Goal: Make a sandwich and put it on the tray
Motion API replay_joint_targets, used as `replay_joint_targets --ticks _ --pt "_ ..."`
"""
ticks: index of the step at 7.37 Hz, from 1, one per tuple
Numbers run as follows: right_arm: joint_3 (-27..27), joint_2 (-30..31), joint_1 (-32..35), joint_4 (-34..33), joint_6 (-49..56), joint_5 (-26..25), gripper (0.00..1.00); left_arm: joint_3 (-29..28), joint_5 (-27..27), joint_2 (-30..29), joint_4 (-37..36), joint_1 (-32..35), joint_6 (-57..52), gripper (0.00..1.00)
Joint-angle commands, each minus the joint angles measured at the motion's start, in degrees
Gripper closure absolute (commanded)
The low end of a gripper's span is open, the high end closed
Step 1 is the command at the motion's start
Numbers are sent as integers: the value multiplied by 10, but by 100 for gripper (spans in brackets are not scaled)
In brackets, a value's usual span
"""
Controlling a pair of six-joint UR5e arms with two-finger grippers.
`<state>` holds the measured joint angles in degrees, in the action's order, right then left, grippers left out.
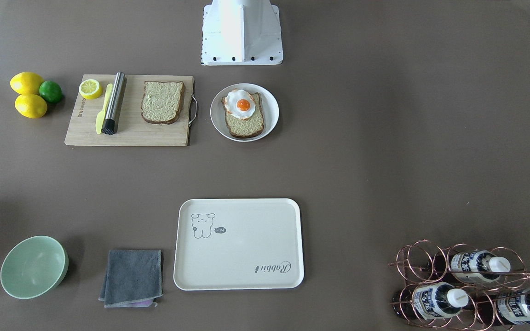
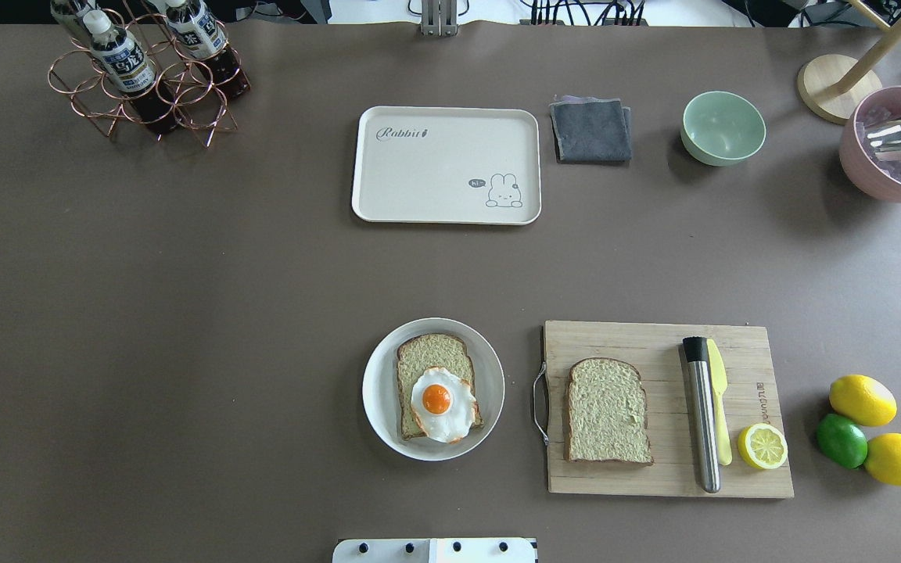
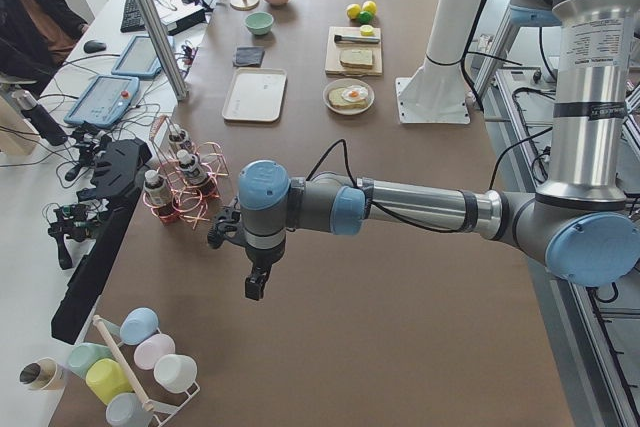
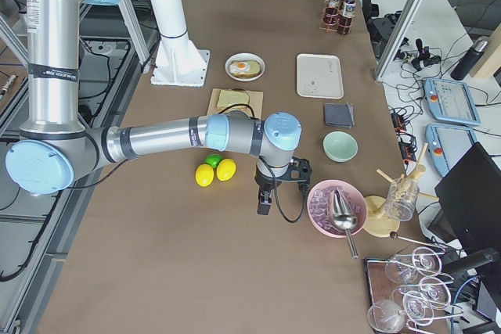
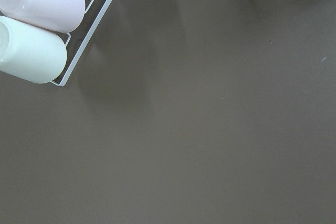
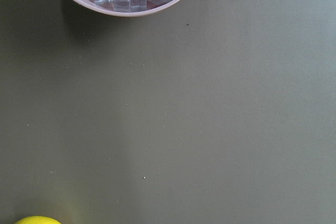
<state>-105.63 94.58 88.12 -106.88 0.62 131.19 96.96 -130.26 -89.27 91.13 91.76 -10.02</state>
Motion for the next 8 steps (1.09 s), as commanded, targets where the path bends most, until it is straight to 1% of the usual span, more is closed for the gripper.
replay_joint_targets --ticks 1,3,5,8 --pt "0 3 -1 0 0 -2 0 6 0 3 0 0 -2 2" --pt "-1 -2 -1 0 1 -9 0 6 0 3 0 0 -2 2" --pt "-1 4 -1 2 -1 1 0 6 0 2 -2 0 1 2" --pt "1 8 -1 1 -1 0 0 6 0 3 -2 0 1 2"
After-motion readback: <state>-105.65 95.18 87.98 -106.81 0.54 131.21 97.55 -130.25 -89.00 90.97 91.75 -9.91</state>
